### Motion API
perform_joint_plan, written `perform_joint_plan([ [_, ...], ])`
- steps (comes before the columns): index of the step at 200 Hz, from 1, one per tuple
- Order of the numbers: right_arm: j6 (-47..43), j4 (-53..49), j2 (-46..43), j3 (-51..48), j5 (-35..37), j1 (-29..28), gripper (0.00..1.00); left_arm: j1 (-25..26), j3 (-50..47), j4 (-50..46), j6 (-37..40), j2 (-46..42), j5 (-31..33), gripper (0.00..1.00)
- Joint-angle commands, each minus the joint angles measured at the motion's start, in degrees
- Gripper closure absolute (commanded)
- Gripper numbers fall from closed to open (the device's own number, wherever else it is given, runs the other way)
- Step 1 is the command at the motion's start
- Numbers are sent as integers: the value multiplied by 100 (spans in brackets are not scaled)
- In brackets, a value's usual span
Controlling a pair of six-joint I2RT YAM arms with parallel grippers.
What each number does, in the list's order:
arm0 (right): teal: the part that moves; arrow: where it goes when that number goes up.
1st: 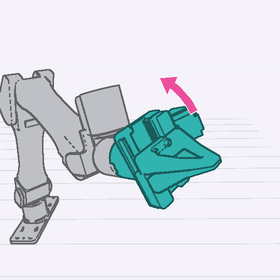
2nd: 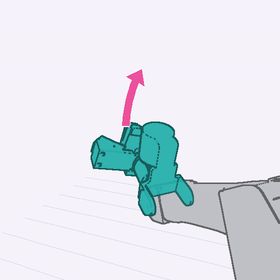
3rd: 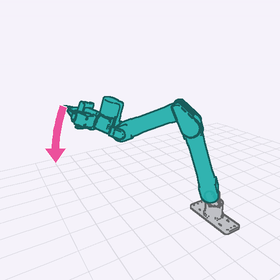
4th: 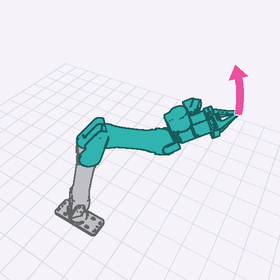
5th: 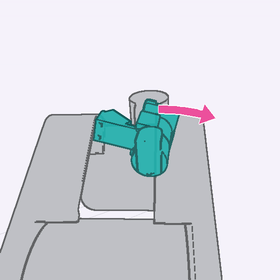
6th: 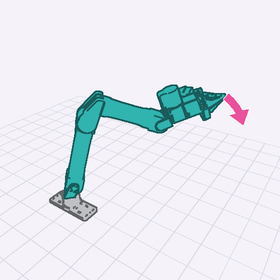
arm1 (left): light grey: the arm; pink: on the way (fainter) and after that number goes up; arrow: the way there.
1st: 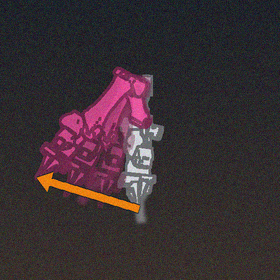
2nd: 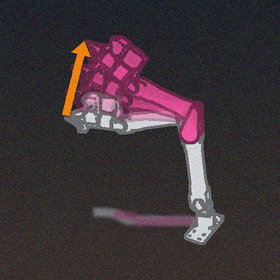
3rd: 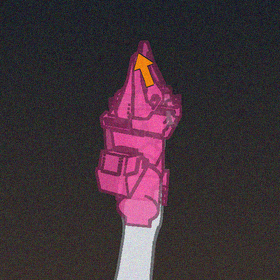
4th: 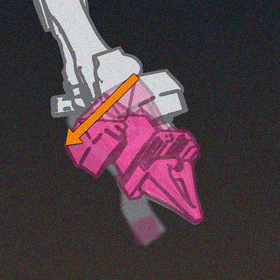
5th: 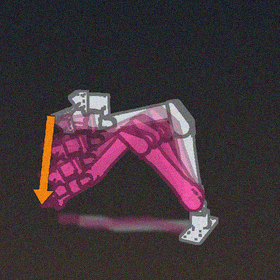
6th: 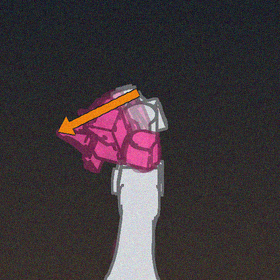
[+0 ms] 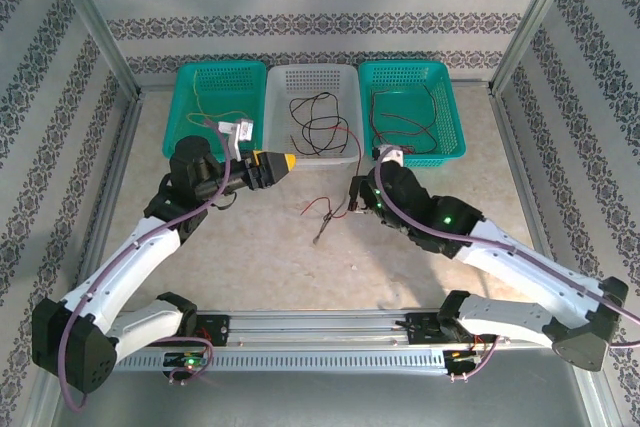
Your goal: Untangle the cables
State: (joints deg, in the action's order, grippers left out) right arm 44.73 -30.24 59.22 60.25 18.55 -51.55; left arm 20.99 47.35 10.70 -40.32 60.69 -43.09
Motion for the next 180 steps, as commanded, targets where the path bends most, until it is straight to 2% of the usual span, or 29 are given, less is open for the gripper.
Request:
perform_joint_plan([
  [1,-468,-50,-193,277,372,-57,100,66,-39,1138,-265,-3,-718,21],
  [49,-796,51,-258,765,224,-48,100,628,323,406,659,100,-758,18],
  [110,-835,299,-137,1315,-133,5,100,1435,497,327,1171,488,-616,19],
  [149,-817,464,-91,1419,-261,23,100,1642,609,48,1614,501,-276,22],
  [180,-777,516,-7,1437,-360,23,100,1730,633,108,1668,586,-167,25],
])
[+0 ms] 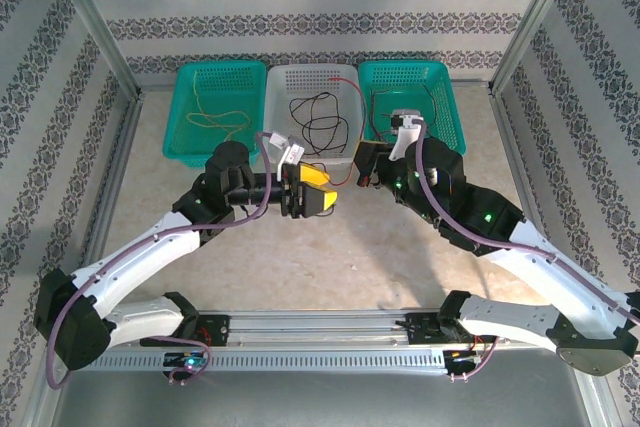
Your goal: Untangle the cables
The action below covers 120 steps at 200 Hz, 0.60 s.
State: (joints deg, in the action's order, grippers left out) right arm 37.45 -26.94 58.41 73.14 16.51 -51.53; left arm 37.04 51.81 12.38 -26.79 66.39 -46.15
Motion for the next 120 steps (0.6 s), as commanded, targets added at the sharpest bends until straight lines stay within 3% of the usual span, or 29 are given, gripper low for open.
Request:
perform_joint_plan([
  [1,-47,188,74,143,-161,25,100,127,193,-60,324,28,136,25],
  [43,-38,268,120,200,-258,20,100,382,315,-336,682,205,411,33],
  [93,28,473,15,136,-279,21,100,421,317,-359,697,277,816,67],
  [120,111,635,-38,13,-308,20,100,427,317,-219,501,365,891,77],
])
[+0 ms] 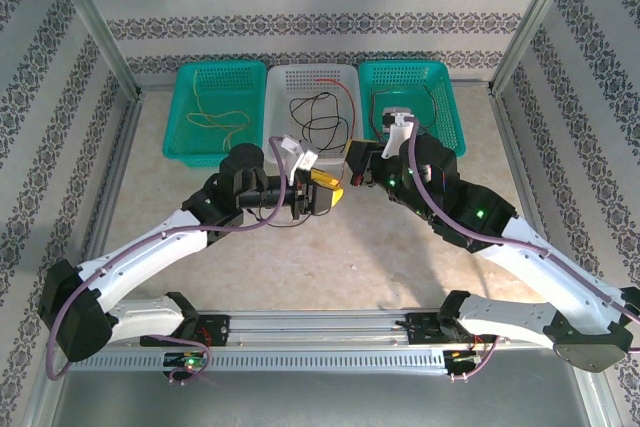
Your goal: Untangle the cables
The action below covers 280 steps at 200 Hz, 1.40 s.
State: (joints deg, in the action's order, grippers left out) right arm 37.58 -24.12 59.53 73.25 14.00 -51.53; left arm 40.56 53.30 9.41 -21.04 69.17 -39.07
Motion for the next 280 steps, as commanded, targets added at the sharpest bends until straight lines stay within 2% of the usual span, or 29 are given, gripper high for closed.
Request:
perform_joint_plan([
  [1,99,359,-146,-6,-56,24,100,75,166,78,-84,92,195,77],
  [31,202,494,-271,-241,-45,21,100,69,209,35,-343,108,721,100],
  [88,530,689,-654,-951,113,25,100,36,261,69,-766,8,1418,100],
  [118,647,726,-812,-1165,191,46,100,34,67,652,-956,-2,1114,100],
  [175,480,620,-661,-800,47,242,100,31,-25,544,-983,32,899,100],
  [204,354,523,-501,-495,-141,483,100,31,-118,510,-929,-49,734,69],
  [236,151,336,-250,-58,-395,895,100,31,-244,267,-844,-201,1120,38],
  [246,73,285,-171,85,-499,1061,100,31,-229,113,-756,-257,1239,33],
  [280,-159,-121,208,782,-804,1828,100,31,-258,-427,-473,-574,1934,29],
])
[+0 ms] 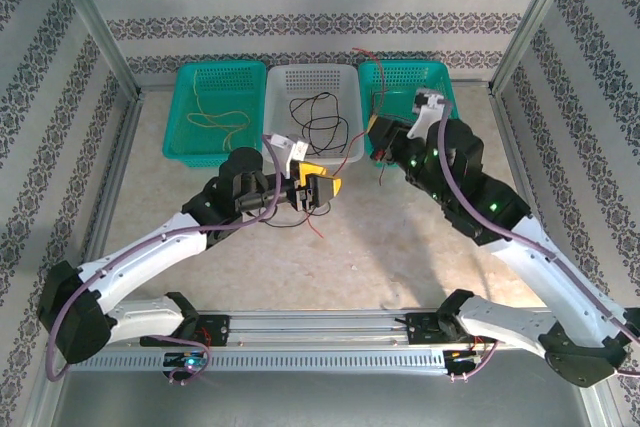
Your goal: Untangle the cables
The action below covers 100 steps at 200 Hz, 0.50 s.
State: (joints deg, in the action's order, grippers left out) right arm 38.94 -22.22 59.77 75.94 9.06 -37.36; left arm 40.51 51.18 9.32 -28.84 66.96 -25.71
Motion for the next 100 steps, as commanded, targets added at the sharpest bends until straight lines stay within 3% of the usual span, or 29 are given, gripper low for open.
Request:
perform_joint_plan([
  [1,-301,-324,193,533,-318,435,100,36,-51,-438,313,-369,614,28],
  [48,-491,-829,632,1418,-460,1502,100,-24,-357,-1069,464,-892,1713,22],
  [100,-631,-977,1170,2160,-899,2783,100,-96,-600,-1121,164,-916,1798,21],
])
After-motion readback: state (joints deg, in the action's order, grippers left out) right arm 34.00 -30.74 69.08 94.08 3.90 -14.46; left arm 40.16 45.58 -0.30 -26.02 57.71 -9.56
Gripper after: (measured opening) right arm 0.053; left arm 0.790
